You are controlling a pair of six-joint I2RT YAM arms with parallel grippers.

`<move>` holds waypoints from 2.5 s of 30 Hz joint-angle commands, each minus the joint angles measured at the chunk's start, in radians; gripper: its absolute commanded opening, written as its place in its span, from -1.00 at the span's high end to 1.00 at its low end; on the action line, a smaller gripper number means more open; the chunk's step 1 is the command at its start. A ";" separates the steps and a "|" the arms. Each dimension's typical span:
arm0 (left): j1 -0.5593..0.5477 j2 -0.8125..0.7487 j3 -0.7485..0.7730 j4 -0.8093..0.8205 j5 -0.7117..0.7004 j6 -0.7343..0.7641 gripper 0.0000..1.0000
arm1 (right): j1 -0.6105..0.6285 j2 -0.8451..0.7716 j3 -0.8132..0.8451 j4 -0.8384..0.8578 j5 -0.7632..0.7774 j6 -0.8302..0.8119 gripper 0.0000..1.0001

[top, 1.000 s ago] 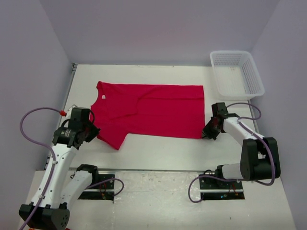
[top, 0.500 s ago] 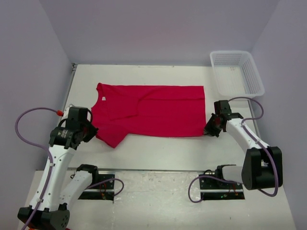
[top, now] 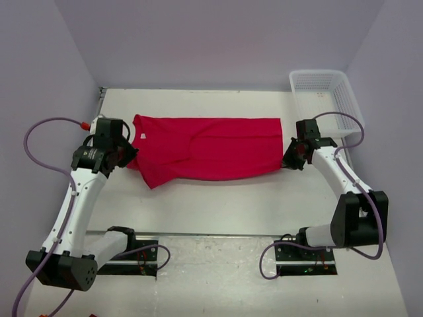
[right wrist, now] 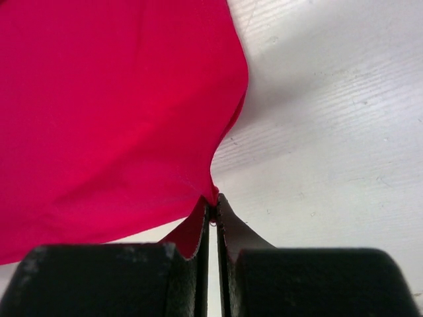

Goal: Fold and stack the t-shirts
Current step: Grap the side of the flattened tshirt closest away from the robot with both arms, then fold the other side of the tshirt into a rectangle

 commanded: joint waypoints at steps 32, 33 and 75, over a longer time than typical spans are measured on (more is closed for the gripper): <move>0.118 0.512 0.479 0.236 0.012 0.158 1.00 | -0.004 0.401 0.570 -0.166 0.081 -0.026 1.00; 0.118 0.520 0.482 0.243 0.020 0.164 1.00 | -0.004 0.418 0.579 -0.168 0.081 -0.026 1.00; 0.132 1.006 0.680 0.499 0.192 0.354 1.00 | -0.016 0.856 1.082 -0.290 0.141 -0.069 0.53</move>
